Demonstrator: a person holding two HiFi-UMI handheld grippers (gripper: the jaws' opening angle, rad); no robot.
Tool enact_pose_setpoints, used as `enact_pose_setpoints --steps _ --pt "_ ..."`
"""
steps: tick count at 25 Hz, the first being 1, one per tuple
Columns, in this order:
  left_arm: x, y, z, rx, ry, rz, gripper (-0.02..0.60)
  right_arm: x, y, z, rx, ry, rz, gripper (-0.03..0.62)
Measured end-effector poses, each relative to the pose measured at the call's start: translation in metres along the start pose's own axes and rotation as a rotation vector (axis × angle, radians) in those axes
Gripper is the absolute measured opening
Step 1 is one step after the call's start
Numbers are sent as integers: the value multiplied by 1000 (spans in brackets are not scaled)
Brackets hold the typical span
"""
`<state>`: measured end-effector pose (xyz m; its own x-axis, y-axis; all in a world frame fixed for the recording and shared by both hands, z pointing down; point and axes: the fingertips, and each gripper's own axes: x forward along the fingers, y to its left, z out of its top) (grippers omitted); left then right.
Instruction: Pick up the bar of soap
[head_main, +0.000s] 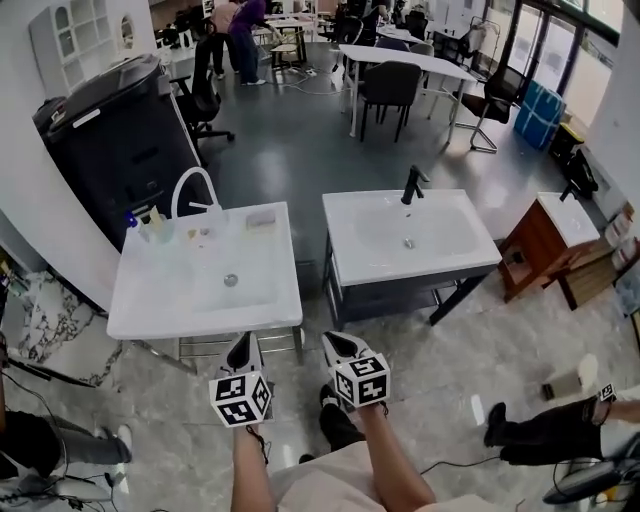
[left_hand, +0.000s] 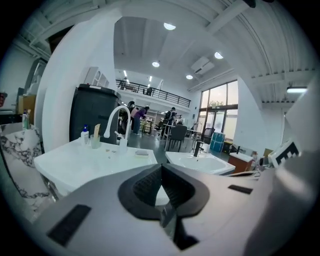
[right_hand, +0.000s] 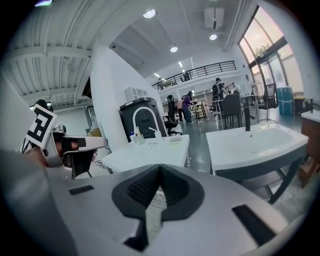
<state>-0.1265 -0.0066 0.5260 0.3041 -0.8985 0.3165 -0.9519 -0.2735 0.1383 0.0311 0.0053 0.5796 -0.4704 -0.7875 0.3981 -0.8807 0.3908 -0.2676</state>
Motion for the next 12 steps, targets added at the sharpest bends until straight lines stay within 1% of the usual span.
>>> enact_pose_setpoints --steps 2,5,6,9,10,12 --pt "17 0 13 14 -10 2 6 17 -3 14 -6 -2 27 5" --pt "36 7 24 6 -15 23 6 39 -8 29 -21 0 66 5" --pt "43 8 26 5 -13 28 6 44 -11 36 -24 -16 76 5" --pt "63 13 31 -3 -6 44 6 51 -22 62 -24 -119 96 5" --pt "69 14 33 -6 -5 49 6 54 -27 70 -20 -140 99 5" --pt "83 15 39 -5 -5 53 6 65 -39 82 -7 -148 102 5"
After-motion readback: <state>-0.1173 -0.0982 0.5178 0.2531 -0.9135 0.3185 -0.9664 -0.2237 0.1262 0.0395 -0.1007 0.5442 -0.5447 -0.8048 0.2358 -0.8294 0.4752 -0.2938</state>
